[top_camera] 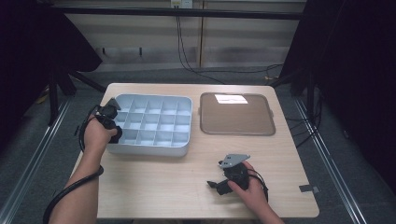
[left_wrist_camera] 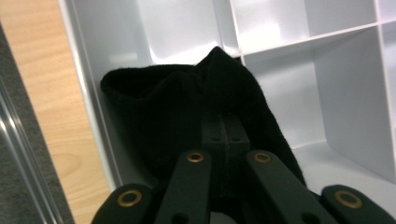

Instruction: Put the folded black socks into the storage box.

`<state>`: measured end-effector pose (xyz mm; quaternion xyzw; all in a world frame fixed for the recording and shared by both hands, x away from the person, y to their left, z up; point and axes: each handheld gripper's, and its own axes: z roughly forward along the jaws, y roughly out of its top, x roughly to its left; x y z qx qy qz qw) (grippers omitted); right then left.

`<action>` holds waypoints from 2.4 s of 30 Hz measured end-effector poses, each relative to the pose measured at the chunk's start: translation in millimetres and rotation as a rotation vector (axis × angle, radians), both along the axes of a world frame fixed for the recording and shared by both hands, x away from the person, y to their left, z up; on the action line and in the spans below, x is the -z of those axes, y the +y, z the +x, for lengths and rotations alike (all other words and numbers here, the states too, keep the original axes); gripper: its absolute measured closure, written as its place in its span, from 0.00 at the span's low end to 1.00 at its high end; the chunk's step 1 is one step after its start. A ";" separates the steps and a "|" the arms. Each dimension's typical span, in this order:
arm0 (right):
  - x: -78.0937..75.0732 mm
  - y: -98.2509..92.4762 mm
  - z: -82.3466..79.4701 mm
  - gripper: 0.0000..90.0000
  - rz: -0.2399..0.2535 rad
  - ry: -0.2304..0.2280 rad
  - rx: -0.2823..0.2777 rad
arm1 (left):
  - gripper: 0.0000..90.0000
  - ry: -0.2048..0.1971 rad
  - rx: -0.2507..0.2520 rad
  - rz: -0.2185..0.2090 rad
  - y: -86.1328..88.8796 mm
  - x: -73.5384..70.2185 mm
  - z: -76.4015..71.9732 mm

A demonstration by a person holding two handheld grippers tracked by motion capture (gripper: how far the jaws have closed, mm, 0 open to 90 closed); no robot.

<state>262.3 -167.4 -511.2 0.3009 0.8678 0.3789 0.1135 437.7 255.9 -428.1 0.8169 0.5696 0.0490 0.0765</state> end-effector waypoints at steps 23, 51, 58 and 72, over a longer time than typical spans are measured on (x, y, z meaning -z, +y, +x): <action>-0.2 0.1 -0.3 0.14 -0.001 0.004 -0.001 | 1.00 0.016 -0.007 -0.038 7.9 6.7 -2.1; -0.2 0.0 0.0 0.14 -0.002 0.001 -0.003 | 0.66 -0.056 -0.070 -0.083 13.4 -38.8 -5.5; -0.2 0.0 -0.2 0.14 -0.002 0.001 -0.004 | 0.58 -0.070 -0.071 -0.099 12.9 -45.9 -8.9; -0.2 0.0 -0.2 0.14 -0.002 0.001 -0.006 | 0.44 -0.103 -0.054 -0.120 5.3 -61.7 -15.1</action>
